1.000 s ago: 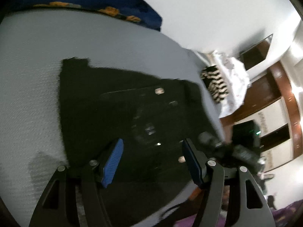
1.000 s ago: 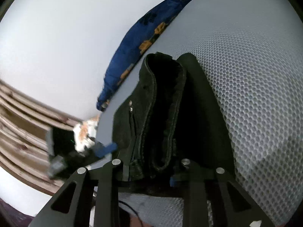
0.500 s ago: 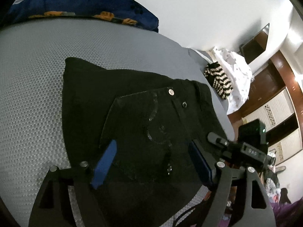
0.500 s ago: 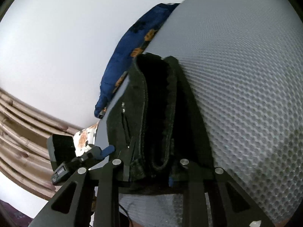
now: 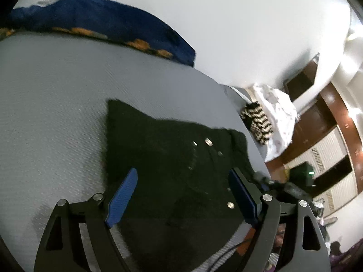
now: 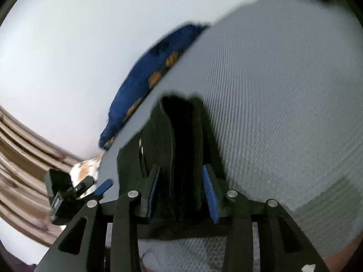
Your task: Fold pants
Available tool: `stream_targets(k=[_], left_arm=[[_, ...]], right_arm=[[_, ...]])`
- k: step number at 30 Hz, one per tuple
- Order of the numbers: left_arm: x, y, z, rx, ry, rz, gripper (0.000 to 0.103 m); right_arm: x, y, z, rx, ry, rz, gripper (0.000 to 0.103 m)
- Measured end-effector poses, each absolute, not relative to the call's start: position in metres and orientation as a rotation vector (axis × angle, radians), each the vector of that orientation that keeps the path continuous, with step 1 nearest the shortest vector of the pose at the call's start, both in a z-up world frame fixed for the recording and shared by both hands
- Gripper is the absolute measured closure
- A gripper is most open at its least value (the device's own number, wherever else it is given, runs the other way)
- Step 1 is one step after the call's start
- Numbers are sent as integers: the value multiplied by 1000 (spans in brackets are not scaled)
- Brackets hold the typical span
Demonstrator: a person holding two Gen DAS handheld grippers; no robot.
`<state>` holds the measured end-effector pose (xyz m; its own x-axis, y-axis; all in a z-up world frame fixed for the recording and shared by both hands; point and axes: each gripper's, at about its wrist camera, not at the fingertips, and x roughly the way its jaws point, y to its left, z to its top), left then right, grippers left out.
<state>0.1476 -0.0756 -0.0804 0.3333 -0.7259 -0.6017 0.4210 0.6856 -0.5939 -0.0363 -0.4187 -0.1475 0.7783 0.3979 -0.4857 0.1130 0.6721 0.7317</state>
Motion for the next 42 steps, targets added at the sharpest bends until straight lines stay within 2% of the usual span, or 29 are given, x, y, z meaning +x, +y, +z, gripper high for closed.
stream_targets(k=[3, 6, 12, 15, 16, 17, 21, 22, 24, 26, 33, 37, 40, 42], left_arm=[[159, -72, -81, -365, 981, -756, 21], [169, -87, -79, -307, 972, -777, 21], [194, -116, -88, -214, 971, -793, 21], [212, -122, -103, -225, 1029, -786, 21], [215, -122, -108, -236, 1035, -793, 21], [216, -121, -109, -241, 1021, -797, 21], [206, -129, -97, -169, 992, -765, 21], [200, -128, -89, -156, 966, -753, 21], [188, -126, -77, -125, 925, -722, 21], [179, -123, -65, -87, 890, -673, 21], [146, -116, -44, 64, 806, -487, 15], [130, -113, -41, 109, 791, -434, 11], [118, -110, -39, 128, 783, -413, 10], [112, -108, -38, 128, 784, -403, 9]], right_arm=[[-38, -417, -120, 753, 600, 181, 67], [-21, -396, -103, 645, 602, 249, 67], [18, -378, -129, 569, 722, 242, 68], [28, -381, -154, 583, 819, 192, 89], [28, -387, -163, 625, 822, 185, 100], [28, -392, -168, 664, 815, 191, 103], [21, -404, -170, 746, 811, 220, 103], [14, -404, -162, 744, 773, 234, 94], [3, -403, -148, 728, 721, 235, 88], [-10, -403, -138, 719, 696, 229, 75], [-41, -391, -113, 714, 701, 217, 60], [-47, -380, -98, 698, 684, 201, 47], [-54, -376, -86, 725, 667, 207, 44], [-59, -372, -76, 732, 653, 192, 37]])
